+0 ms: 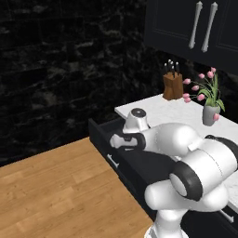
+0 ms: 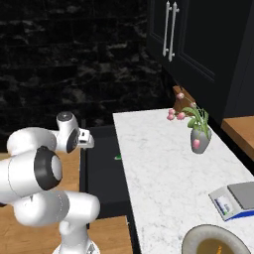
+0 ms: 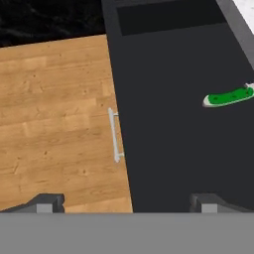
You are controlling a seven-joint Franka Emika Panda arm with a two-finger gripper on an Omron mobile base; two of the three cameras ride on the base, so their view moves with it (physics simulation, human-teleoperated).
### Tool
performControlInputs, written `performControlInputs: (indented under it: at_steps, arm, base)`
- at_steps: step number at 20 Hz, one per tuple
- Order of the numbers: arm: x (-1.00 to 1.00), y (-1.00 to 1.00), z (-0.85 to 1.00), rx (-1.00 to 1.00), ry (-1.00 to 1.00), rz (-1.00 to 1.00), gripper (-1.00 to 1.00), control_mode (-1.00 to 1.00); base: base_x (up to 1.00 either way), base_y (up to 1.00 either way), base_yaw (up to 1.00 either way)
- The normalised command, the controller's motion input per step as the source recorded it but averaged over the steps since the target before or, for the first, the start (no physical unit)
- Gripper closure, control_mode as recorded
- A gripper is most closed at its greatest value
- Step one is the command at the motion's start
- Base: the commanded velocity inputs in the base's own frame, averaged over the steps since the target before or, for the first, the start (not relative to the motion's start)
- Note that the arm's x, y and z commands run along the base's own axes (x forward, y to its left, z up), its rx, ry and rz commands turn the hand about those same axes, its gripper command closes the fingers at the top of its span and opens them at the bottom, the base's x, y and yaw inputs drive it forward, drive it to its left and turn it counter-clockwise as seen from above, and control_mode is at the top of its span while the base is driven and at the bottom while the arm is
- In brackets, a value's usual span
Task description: Pick up the knife from the drawer and place it on the cutting board. Then place the meat from the plate to the cutting board.
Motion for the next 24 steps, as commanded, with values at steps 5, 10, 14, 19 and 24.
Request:
performControlInputs:
  at_steps: [5, 10, 14, 19, 24]
  arm:
    - [0.30, 0.04, -0.22, 0.00, 0.09, 0.00, -1.00, -1.00]
    - [0.19, 0.00, -0.22, 0.00, 0.10, 0.02, -1.00, -1.00]
    - [0.05, 0.00, -0.25, 0.00, 0.04, 0.01, -1.00, -1.00]
    - [0.10, 0.00, -0.30, 0.00, 0.07, 0.00, -1.00, -1.00]
    - [0.20, 0.00, -0.29, 0.00, 0.07, 0.00, -1.00, -1.00]
  base:
    - [0.00, 0.00, 0.00]
    - [0.00, 0.00, 0.00]
    - [0.00, 0.00, 0.00]
    - [0.00, 0.00, 0.00]
    - [0.00, 0.00, 0.00]
